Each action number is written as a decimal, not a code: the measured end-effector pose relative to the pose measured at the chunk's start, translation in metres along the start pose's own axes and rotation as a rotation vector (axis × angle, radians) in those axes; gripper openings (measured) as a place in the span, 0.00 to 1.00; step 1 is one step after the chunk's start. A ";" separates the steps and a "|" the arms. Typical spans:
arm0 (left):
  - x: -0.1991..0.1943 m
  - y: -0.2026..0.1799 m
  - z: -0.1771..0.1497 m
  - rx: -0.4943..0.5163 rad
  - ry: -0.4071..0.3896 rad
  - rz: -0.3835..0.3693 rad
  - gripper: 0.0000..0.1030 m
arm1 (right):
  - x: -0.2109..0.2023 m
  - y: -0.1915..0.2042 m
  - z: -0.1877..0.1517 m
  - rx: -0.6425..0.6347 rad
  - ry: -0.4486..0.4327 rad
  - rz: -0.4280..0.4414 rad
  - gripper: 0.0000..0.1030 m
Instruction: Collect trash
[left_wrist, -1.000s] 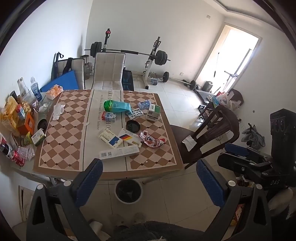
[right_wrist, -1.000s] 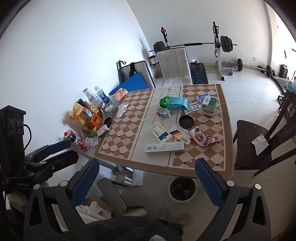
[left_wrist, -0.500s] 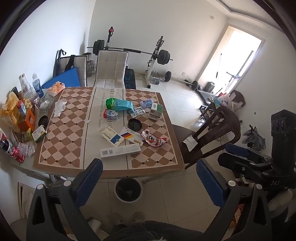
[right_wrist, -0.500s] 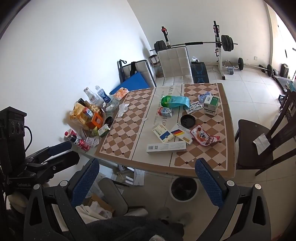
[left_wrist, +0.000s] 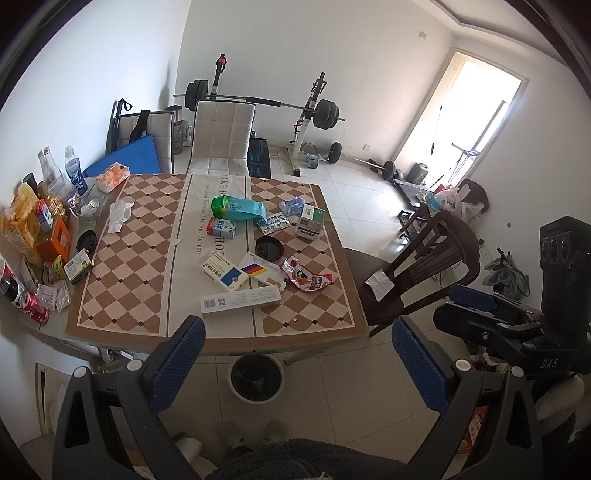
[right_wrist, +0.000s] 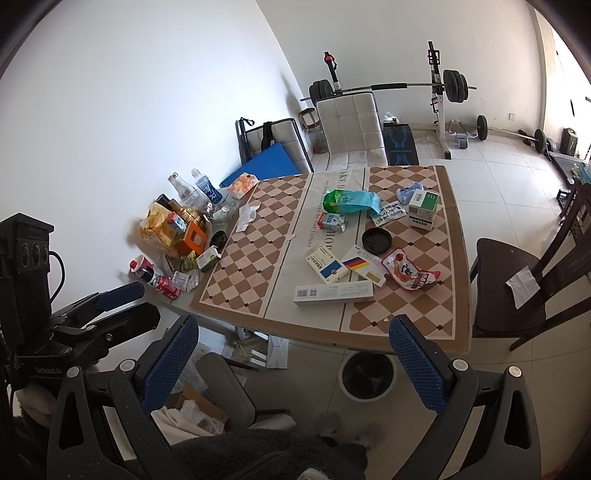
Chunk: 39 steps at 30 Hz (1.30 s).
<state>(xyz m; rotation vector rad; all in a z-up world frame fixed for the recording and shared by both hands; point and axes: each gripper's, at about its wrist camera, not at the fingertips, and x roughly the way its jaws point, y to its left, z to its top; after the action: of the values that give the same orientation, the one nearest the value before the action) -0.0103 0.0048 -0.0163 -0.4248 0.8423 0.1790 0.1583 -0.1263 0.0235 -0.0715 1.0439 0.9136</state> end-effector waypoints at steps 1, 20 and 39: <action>-0.002 0.000 0.005 -0.005 0.004 -0.003 1.00 | 0.001 0.000 0.000 0.001 0.000 0.000 1.00; -0.001 0.003 0.002 -0.002 -0.003 0.001 1.00 | 0.005 0.003 -0.003 -0.003 0.000 0.004 1.00; -0.005 -0.001 0.003 -0.002 -0.002 -0.001 1.00 | 0.005 0.006 -0.003 -0.003 -0.001 0.004 1.00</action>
<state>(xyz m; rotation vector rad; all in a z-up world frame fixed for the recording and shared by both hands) -0.0108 0.0056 -0.0107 -0.4272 0.8404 0.1792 0.1527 -0.1205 0.0198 -0.0716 1.0420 0.9189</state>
